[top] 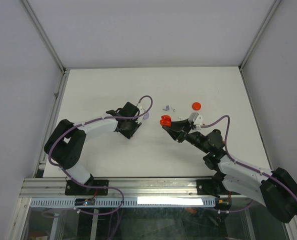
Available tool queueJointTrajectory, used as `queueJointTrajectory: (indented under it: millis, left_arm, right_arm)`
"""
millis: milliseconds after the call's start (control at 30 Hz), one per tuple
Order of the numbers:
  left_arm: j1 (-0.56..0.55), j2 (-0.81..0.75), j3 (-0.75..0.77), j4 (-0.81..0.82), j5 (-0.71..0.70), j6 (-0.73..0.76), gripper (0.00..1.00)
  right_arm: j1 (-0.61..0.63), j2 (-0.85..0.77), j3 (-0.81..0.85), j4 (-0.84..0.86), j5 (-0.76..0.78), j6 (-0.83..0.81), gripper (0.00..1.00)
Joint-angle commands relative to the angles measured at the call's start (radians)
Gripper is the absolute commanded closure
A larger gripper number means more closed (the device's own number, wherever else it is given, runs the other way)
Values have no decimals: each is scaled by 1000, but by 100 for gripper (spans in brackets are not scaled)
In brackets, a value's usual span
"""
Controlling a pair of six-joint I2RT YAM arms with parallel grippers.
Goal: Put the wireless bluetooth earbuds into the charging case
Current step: Move the earbud to the center of the board, then pick up the earbud from the center of the board.
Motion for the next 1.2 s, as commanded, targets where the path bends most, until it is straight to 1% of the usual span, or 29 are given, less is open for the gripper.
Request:
queueJointTrajectory:
  millis: [0,33,100,267,367,400,633,700,867,1000,1167]
  left_arm:
    - [-7,-3,22,-8,-3,26,59]
    - [-7,-8,25,-10,-7,16,54]
    - [-7,-26,36,-17,-6,-7,50]
    - [-7,-75,70,-22,-8,-126,46]
    - [-6,-99,82,-22,-43,-265,45]
    - [-7,-105,89,-29,-57,-315,44]
    - [-7,-121,109,-137,-140,-689,41]
    - [-7,-113,116,-178,-167,-788,41]
    - [-7,-85,131,-242,-209,-974,46]
    - [-7,-54,143,-247,-229,-1049,50]
    - [-7,4,174,-247,-244,-1092,54]
  right_arm:
    - [-4,-22,-1,32,23,-19,100]
    - [-5,-22,-2,32,23,-18,100]
    - [-4,-19,-2,33,21,-18,100]
    - [-4,-15,0,35,18,-19,100]
    - [-4,-16,-1,35,20,-19,100]
    - [-3,-16,0,33,20,-19,100]
    - [-4,-3,2,36,14,-15,100]
    - [-5,1,3,38,13,-15,100]
    - [-3,0,3,37,13,-14,100]
    - [-4,0,2,37,11,-14,100]
    - [-4,-2,1,36,8,-14,100]
